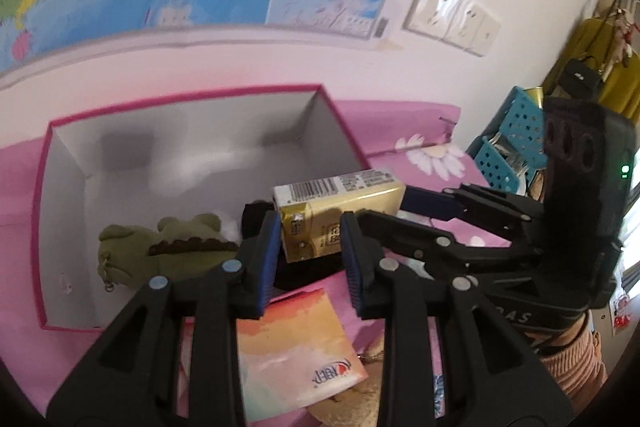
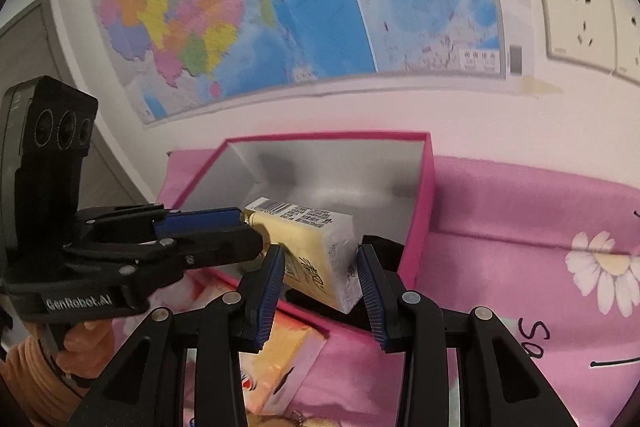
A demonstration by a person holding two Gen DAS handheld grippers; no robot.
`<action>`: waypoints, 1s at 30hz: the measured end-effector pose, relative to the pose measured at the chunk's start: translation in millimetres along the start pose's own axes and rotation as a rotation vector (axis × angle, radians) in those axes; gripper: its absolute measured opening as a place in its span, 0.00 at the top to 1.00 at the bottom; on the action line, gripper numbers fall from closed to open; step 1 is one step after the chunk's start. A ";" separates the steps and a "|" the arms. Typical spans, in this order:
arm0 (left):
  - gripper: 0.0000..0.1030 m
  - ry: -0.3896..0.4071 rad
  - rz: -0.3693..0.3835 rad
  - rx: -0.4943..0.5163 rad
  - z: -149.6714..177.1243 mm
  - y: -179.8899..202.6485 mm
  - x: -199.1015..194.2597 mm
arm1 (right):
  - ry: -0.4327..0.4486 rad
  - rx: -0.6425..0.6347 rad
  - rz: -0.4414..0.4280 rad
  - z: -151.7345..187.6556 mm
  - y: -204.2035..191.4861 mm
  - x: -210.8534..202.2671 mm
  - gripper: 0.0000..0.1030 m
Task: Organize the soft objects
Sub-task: 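Lift the cream box into the pink shoebox and open the grippers, then grasp the blue gingham scrunchie with the right gripper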
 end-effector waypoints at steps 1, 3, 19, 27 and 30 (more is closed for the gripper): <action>0.70 -0.011 -0.006 -0.011 1.6 -2.8 4.5 | -0.003 0.005 0.007 -0.6 0.9 3.0 0.61; 0.70 -0.026 -0.017 -0.030 4.0 -8.0 10.6 | -0.007 0.022 0.027 -1.4 2.9 7.5 0.61; 0.54 0.086 -0.120 0.085 21.5 13.7 -34.3 | 0.042 0.003 0.029 18.6 1.0 -21.4 0.58; 0.52 0.151 -0.074 0.109 54.1 35.9 -66.6 | 0.106 -0.082 0.096 43.6 -21.7 -50.9 0.49; 0.51 0.149 -0.063 0.118 68.1 42.2 -72.8 | 0.101 -0.124 0.132 57.5 -29.6 -55.6 0.48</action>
Point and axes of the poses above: each gripper's, at about its wrist camera, not at the fingertips, and x roughly the way its jaws point, y to its right, z to its underside, the point moved 5 cm from there along x, roughly the way its jaws point, and after that the axes turned 14 degrees about x, right-handed, at the moved point
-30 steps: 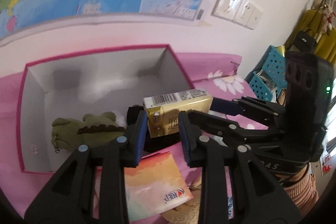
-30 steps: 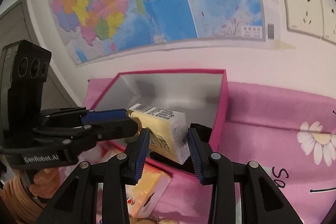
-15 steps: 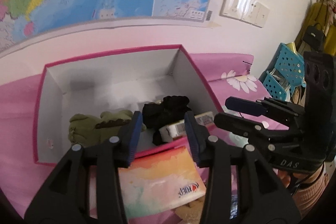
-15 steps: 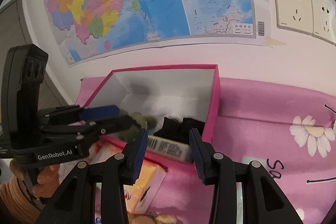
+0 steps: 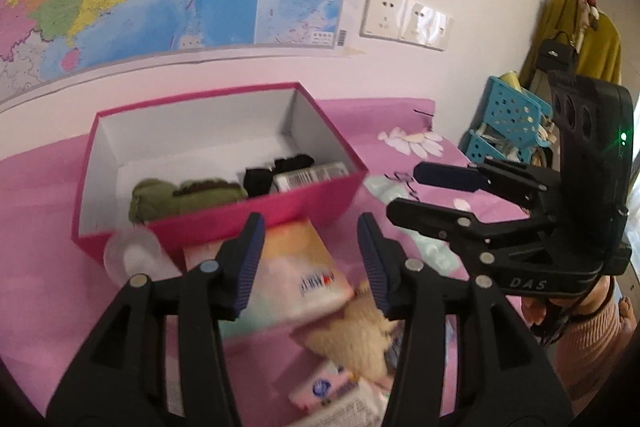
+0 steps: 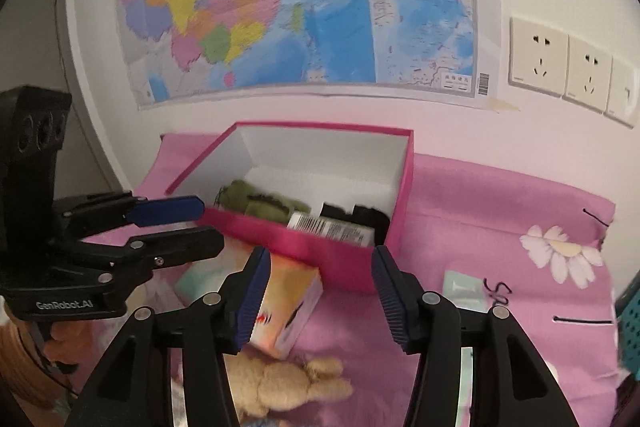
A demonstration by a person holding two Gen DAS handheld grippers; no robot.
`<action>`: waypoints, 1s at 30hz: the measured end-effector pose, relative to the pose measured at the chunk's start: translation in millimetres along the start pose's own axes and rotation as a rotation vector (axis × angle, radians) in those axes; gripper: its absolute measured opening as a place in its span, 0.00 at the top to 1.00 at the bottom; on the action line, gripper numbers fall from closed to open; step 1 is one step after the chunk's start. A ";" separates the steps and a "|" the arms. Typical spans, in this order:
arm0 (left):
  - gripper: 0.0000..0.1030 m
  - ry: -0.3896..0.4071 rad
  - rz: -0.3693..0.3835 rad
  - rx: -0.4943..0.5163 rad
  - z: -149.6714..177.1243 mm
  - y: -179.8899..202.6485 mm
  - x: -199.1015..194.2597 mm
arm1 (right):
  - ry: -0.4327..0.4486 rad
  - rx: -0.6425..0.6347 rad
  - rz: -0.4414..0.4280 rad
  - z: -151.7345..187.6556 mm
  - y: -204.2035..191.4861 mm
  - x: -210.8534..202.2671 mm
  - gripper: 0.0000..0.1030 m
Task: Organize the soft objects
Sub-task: 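Grasp the blue gingham scrunchie with the right gripper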
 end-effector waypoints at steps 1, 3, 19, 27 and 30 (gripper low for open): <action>0.51 -0.004 0.000 -0.002 4.2 1.9 -2.2 | 0.000 -0.015 0.012 4.4 -2.8 -1.9 0.48; 0.51 -0.011 0.000 0.004 14.4 7.5 -6.9 | -0.004 -0.043 0.027 12.6 -7.4 -4.1 0.48; 0.51 -0.116 0.036 0.005 69.2 38.3 -1.7 | -0.117 -0.025 0.006 77.1 6.3 -9.3 0.42; 0.51 -0.169 0.079 -0.003 91.2 48.3 4.6 | -0.244 0.071 -0.022 119.3 34.2 -1.9 0.38; 0.51 -0.171 0.095 0.002 94.0 54.1 4.1 | -0.277 0.096 -0.067 128.9 33.4 -1.1 0.38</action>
Point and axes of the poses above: each gripper's, at about its wrist camera, not at the fingertips, and x roughly the way its jaws point, y to its right, z to its underside, the point moved 5 cm from there along x, roughly the way its jaws point, and after that the axes turned 14 degrees about x, right-handed, at the moved point
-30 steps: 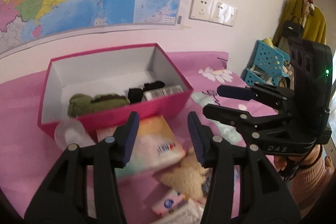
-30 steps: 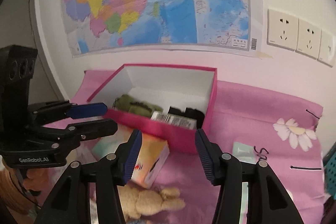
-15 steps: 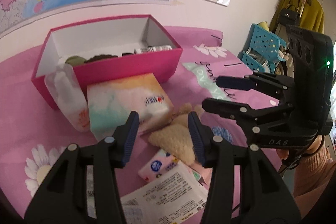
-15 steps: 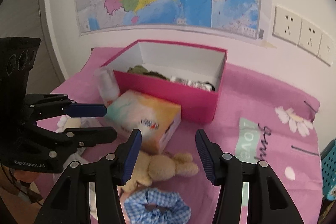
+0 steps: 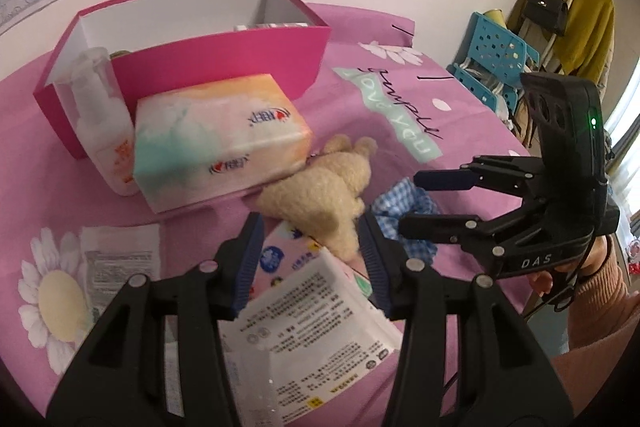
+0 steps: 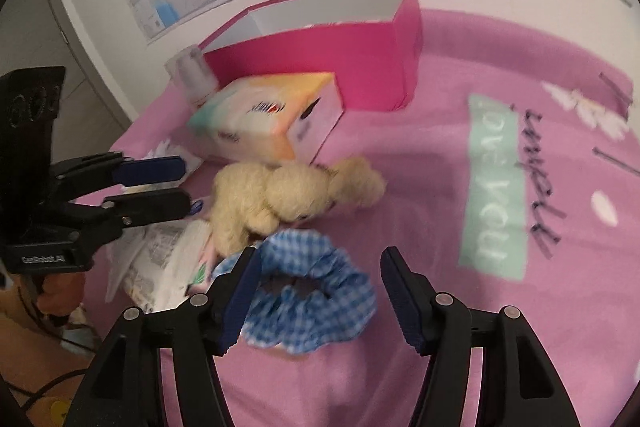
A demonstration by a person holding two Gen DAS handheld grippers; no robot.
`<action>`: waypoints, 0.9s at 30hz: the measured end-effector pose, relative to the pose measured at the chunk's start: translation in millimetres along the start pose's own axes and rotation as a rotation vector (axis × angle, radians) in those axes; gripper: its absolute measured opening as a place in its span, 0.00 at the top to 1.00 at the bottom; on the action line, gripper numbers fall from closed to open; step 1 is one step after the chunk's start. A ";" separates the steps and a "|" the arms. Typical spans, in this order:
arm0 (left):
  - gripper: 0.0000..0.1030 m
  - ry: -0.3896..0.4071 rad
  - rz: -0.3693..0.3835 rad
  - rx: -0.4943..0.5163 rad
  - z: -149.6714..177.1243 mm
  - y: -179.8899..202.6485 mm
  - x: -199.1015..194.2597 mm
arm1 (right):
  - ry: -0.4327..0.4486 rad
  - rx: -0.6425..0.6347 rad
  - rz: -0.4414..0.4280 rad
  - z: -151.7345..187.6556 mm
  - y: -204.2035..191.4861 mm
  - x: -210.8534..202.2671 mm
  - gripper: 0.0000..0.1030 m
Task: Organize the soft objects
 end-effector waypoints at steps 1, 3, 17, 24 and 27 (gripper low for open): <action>0.51 -0.001 0.006 0.005 0.8 2.2 0.3 | -0.006 0.002 -0.015 2.2 -1.1 0.0 0.38; 0.51 -0.006 0.017 0.016 1.8 6.5 2.2 | -0.011 -0.008 -0.029 6.4 -2.7 -0.7 0.38; 0.50 -0.035 0.087 0.079 1.4 29.7 12.6 | 0.005 -0.030 -0.037 0.4 -2.8 2.2 0.90; 0.50 -0.046 0.083 0.095 1.2 34.4 13.7 | 0.070 -0.018 -0.070 -8.1 -3.7 -18.6 0.92; 0.50 -0.048 0.080 0.095 1.3 34.6 13.9 | 0.074 -0.013 -0.078 -11.7 -4.1 -21.5 0.92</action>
Point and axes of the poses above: each gripper's, at about its wrist camera, not at the fingertips, and x roughly the way its jaws point, y to its right, z to its underside, the point moved 5 cm from there along x, roughly the way its jaws point, and after that the axes turned 14 degrees about x, right-handed, at the moved point
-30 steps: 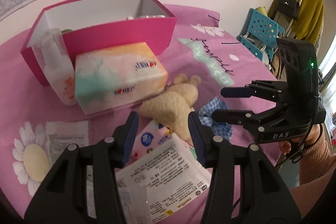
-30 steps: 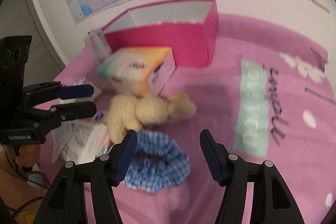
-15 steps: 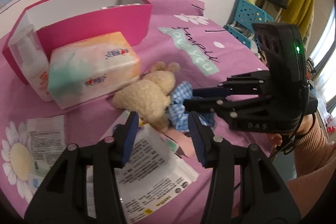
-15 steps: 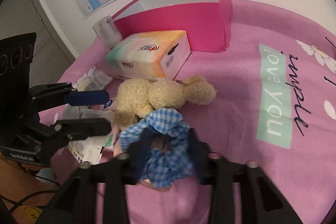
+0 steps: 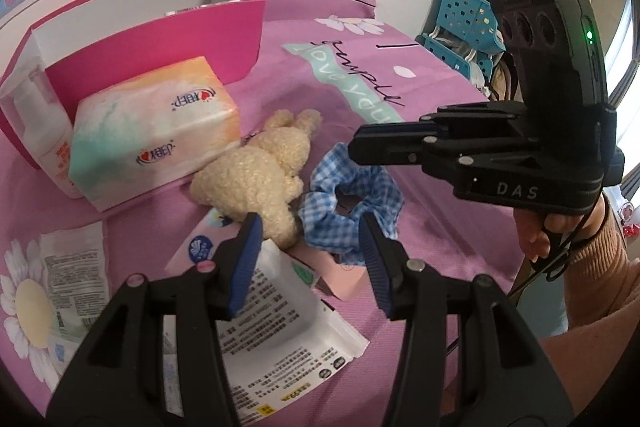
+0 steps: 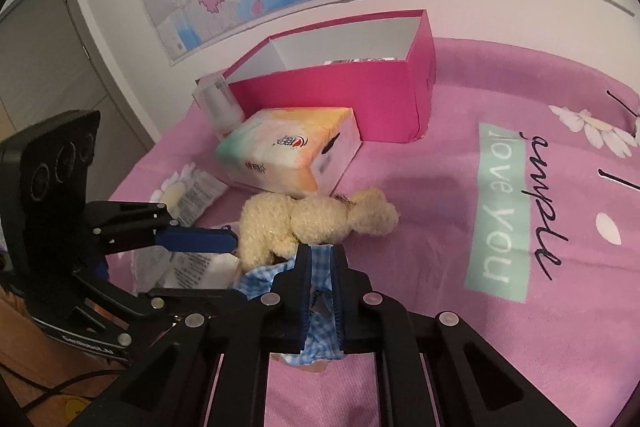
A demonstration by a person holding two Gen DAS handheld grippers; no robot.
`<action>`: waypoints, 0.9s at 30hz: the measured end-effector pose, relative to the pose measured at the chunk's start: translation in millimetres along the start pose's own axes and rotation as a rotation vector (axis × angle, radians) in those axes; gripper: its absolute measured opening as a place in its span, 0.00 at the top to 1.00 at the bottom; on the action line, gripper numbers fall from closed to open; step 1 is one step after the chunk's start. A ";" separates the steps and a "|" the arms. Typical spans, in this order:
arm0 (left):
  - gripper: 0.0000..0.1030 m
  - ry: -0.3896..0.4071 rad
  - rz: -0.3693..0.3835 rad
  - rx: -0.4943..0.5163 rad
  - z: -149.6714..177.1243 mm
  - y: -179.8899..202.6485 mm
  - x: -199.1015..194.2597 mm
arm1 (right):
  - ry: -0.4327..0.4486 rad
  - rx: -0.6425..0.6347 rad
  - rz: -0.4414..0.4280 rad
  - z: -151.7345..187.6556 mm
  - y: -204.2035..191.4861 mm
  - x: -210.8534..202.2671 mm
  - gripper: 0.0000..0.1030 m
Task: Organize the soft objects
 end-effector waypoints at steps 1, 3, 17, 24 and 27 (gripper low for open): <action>0.50 0.000 0.001 0.000 -0.1 -0.3 0.2 | -0.002 -0.001 0.009 -0.6 0.8 1.0 0.90; 0.50 0.000 0.001 0.000 -0.3 -0.2 1.1 | -0.017 -0.005 0.015 0.8 0.4 5.0 0.76; 0.50 0.008 0.017 0.006 -0.7 1.4 0.4 | -0.063 0.000 -0.023 3.8 0.0 25.8 0.91; 0.44 0.058 0.078 -0.005 -10.5 -0.1 -11.3 | 0.047 -0.005 -0.093 -18.5 -15.5 -12.7 0.92; 0.44 0.084 0.098 -0.019 -20.3 -6.4 -16.0 | 0.087 -0.020 -0.114 -31.1 -25.1 -23.2 0.92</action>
Point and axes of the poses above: each gripper's, at about its wrist camera, not at the fingertips, and x roughly the way its jaws point, y to its right, z to its underside, the point moved 5 cm from there along x, roughly the way its jaws point, and after that the axes turned 14 degrees about x, right-handed, at the moved point
